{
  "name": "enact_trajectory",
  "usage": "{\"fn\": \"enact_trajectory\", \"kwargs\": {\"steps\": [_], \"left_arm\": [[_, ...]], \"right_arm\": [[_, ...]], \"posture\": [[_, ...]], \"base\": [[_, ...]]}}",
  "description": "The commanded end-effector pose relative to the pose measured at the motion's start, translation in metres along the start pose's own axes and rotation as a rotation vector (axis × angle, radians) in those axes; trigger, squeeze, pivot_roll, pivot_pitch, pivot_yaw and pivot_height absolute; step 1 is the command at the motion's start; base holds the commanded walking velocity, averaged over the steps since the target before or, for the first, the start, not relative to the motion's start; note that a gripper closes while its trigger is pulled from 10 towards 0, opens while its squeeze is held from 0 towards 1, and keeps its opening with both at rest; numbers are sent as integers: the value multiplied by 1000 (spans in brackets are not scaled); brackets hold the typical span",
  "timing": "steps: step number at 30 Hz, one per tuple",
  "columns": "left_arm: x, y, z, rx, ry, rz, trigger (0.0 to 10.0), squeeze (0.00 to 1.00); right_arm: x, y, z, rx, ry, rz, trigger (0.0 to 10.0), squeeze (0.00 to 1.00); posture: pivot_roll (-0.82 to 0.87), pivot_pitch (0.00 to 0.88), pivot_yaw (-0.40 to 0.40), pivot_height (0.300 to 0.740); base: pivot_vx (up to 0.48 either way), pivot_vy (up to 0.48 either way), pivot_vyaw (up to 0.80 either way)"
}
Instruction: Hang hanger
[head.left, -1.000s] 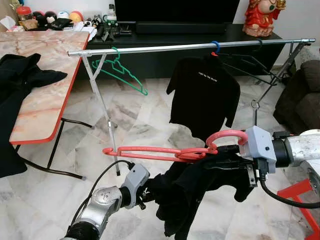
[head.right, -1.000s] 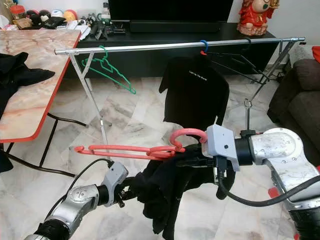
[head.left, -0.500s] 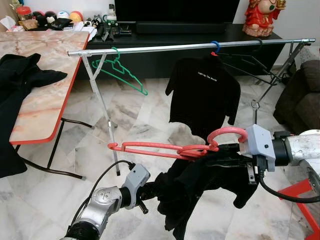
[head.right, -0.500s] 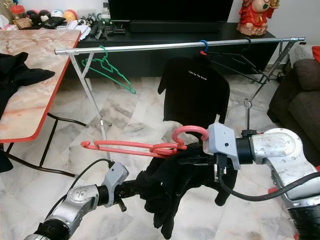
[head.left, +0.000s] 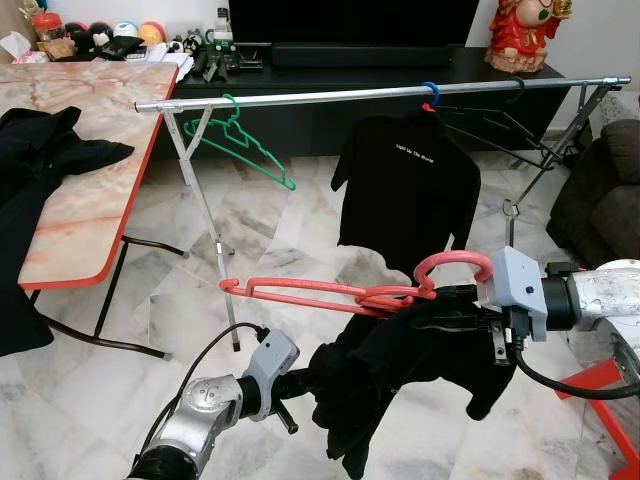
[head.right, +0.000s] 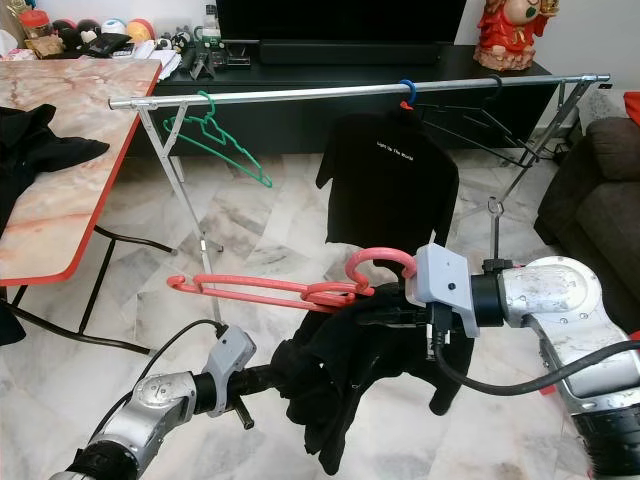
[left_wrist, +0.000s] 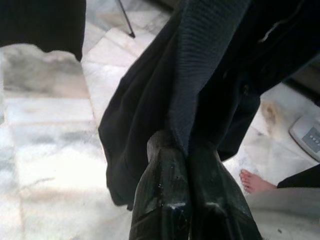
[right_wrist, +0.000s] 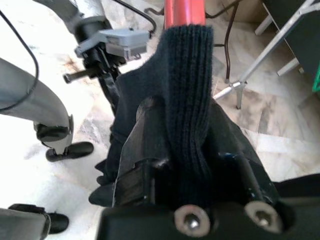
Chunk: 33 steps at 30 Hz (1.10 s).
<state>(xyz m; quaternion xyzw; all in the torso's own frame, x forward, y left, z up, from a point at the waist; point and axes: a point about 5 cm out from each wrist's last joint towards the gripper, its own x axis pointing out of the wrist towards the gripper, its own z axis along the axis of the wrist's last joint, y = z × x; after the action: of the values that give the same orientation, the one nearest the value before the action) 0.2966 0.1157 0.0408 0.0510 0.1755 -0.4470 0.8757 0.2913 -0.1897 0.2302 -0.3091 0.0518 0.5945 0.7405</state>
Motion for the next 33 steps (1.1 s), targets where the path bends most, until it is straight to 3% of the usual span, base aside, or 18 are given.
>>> {"fn": "enact_trajectory", "kwargs": {"steps": [1,5,9,14,15,19,23,28,30,31,32,33], "left_arm": [[-7,6,-8,14,60,50,0,0],[-13,8,-17,58,119,78,0,0],[-21,13,-28,43,166,128,0,0],[-25,15,-34,45,204,158,0,0],[-26,15,-35,46,210,160,0,0],[-26,15,-36,49,218,160,0,0],[-25,13,-37,52,225,158,0,0],[-24,12,-38,66,230,151,0,0],[-23,11,-37,85,226,138,4980,0],[-23,10,-36,90,222,132,4980,0],[-22,9,-35,94,207,131,10000,0],[-21,8,-33,92,185,129,10000,0]], "right_arm": [[-2,-3,-3,-14,28,-16,0,0],[-5,-1,-20,15,107,-19,0,0],[-12,6,-42,83,180,-14,0,0],[-20,19,-77,101,399,22,0,0],[-20,23,-81,153,362,36,0,0],[-18,23,-80,200,289,32,0,0],[-22,30,-93,193,374,74,0,0],[-18,23,-87,196,291,19,0,0],[-16,17,-78,180,231,-12,0,0],[-15,15,-75,172,212,-23,0,0],[-13,13,-70,165,182,-27,0,0],[-11,11,-63,159,144,-26,0,0]], "posture": [[-74,143,-19,740],[-73,147,-17,740],[-74,151,-16,740],[-71,151,-15,740],[-70,150,-14,740],[-70,149,-14,740],[-70,146,-10,740],[-70,144,-7,740],[-71,143,-6,740],[-71,143,-6,740],[-73,142,-5,740],[-74,142,-5,740]], "base": [[0,0,0],[0,0,0],[0,0,0],[0,0,0],[0,0,0],[0,0,0],[0,0,0],[0,0,0],[0,0,0],[0,0,0],[0,0,0],[0,0,0]]}}
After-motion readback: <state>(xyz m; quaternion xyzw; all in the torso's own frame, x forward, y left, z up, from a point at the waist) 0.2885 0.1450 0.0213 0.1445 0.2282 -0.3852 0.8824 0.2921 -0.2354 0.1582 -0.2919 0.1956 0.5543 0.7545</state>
